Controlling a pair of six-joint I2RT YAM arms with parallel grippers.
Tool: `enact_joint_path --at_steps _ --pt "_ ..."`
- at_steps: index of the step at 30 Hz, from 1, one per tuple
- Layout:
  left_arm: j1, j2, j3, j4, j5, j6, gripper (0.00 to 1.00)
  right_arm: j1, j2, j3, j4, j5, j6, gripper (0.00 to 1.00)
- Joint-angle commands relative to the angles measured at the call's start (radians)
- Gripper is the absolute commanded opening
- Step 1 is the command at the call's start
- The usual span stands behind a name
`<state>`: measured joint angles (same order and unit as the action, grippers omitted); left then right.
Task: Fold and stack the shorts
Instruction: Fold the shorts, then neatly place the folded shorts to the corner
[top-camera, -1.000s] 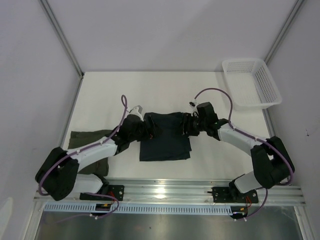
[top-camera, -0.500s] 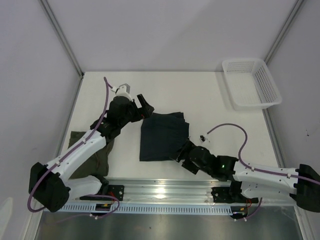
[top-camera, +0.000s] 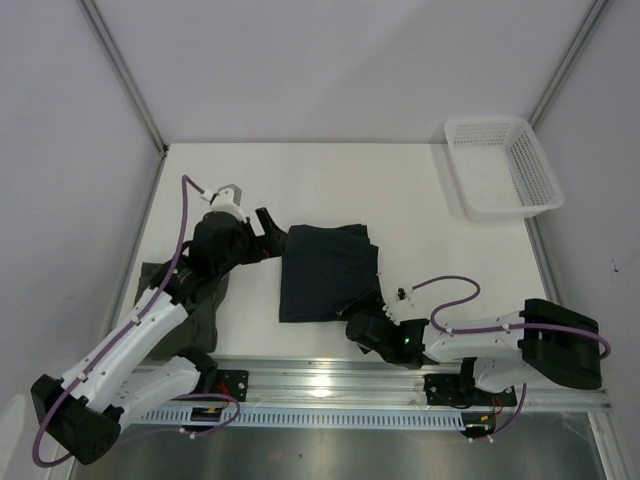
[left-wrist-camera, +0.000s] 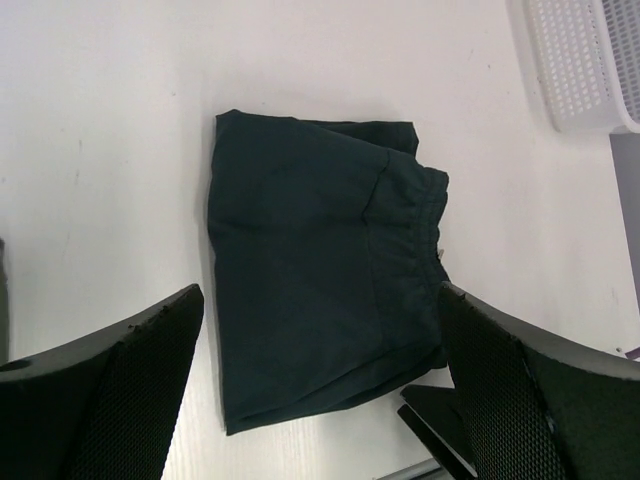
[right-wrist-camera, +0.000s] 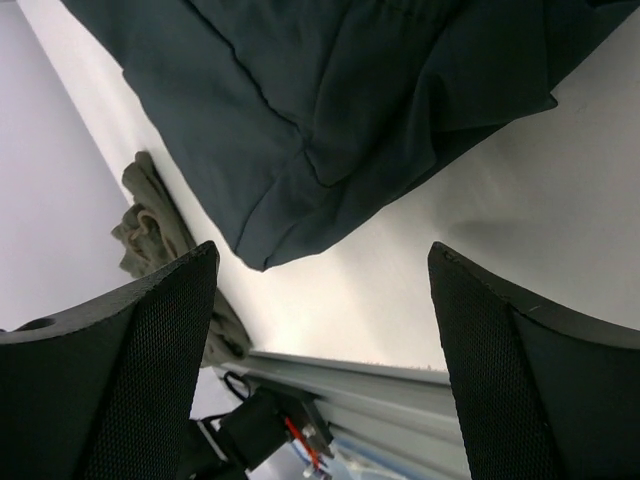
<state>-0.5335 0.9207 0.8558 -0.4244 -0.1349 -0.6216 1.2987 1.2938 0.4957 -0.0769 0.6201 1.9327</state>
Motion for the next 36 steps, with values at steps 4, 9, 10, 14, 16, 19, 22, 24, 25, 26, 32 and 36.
enact_joint_path --at_steps 4,9,10,14,16,19,22,24,25,26,32,36 --pt "0.004 -0.075 0.003 -0.083 -0.035 0.056 0.99 0.031 0.119 0.072 0.040 0.156 0.270 0.85" --pt "0.006 -0.086 0.015 -0.123 -0.061 0.074 0.99 0.031 0.214 0.075 0.063 0.161 0.359 0.79" --pt "0.006 -0.089 0.023 -0.137 -0.072 0.074 0.99 0.031 0.232 0.075 0.066 0.156 0.388 0.78" --pt "0.006 -0.109 0.023 -0.143 -0.069 0.069 0.99 0.031 0.312 0.075 0.114 0.144 0.434 0.77" --pt "0.004 -0.121 0.017 -0.140 -0.066 0.069 0.99 0.028 0.352 0.072 0.146 0.135 0.448 0.77" --pt "0.006 -0.123 0.014 -0.149 -0.077 0.072 0.99 0.017 0.383 0.075 0.152 0.130 0.448 0.73" --pt "0.006 -0.128 0.011 -0.157 -0.080 0.074 0.99 -0.010 0.397 0.060 0.187 0.109 0.408 0.69" --pt "0.006 -0.131 0.009 -0.152 -0.080 0.072 0.99 -0.045 0.401 0.040 0.256 0.070 0.368 0.58" --pt "0.006 -0.129 0.008 -0.151 -0.080 0.072 0.99 -0.059 0.401 0.018 0.279 0.054 0.342 0.54" --pt "0.006 -0.129 0.006 -0.151 -0.077 0.072 0.99 -0.074 0.400 0.003 0.295 0.035 0.306 0.47" --pt "0.006 -0.114 0.000 -0.136 -0.071 0.072 0.99 -0.197 0.325 -0.098 0.450 -0.108 -0.011 0.05" --pt "0.004 -0.095 -0.003 -0.125 -0.065 0.068 0.99 -0.314 0.271 0.029 0.298 -0.296 -0.460 0.00"
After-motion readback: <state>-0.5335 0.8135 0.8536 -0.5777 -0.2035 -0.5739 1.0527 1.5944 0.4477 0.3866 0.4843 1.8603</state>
